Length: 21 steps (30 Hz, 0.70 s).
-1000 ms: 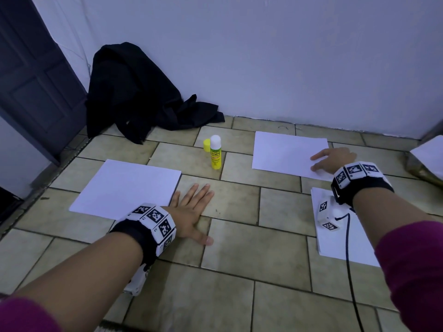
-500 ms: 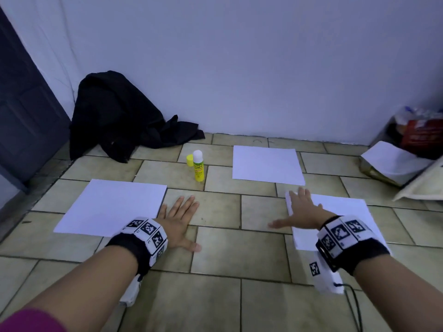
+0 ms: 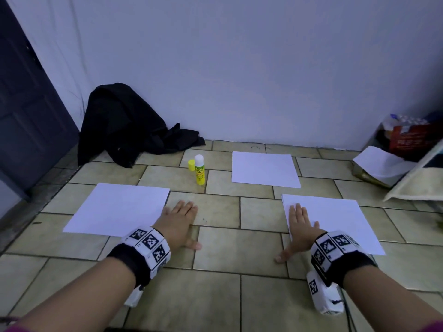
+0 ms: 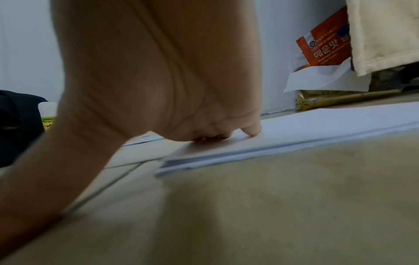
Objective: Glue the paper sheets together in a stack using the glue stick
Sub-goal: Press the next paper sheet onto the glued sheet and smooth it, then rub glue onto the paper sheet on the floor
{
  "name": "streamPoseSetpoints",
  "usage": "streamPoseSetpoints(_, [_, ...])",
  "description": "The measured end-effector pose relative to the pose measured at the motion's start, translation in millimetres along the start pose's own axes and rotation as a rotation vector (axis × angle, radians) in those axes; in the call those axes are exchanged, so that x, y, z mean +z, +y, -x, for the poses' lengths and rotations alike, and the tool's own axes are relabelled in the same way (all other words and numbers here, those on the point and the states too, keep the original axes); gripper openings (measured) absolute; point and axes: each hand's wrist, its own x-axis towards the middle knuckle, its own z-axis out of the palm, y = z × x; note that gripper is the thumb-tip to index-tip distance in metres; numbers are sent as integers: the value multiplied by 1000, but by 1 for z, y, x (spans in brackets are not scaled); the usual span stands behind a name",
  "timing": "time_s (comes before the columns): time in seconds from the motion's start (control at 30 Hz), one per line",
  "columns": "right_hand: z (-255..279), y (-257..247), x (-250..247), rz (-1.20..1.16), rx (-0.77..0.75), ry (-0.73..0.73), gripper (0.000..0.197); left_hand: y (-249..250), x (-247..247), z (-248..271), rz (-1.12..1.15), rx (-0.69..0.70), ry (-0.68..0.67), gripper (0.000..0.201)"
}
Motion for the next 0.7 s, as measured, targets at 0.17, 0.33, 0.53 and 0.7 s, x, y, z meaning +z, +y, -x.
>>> streamPoseSetpoints(0.17, [3, 1, 0, -12, -3, -10, 152, -44, -5, 9, 175, -99, 292, 103])
streamPoseSetpoints(0.33, [2, 1, -1, -18, -7, -2, 152, -98, -1, 18, 211, -392, 156, 112])
streamPoseSetpoints(0.53, [4, 1, 1, -17, -10, 16, 150, -114, 12, 22, 201, -387, 109, 96])
streamPoseSetpoints(0.7, [4, 2, 1, -21, -16, 18, 149, -117, 4, 22, 204, -398, 184, 59])
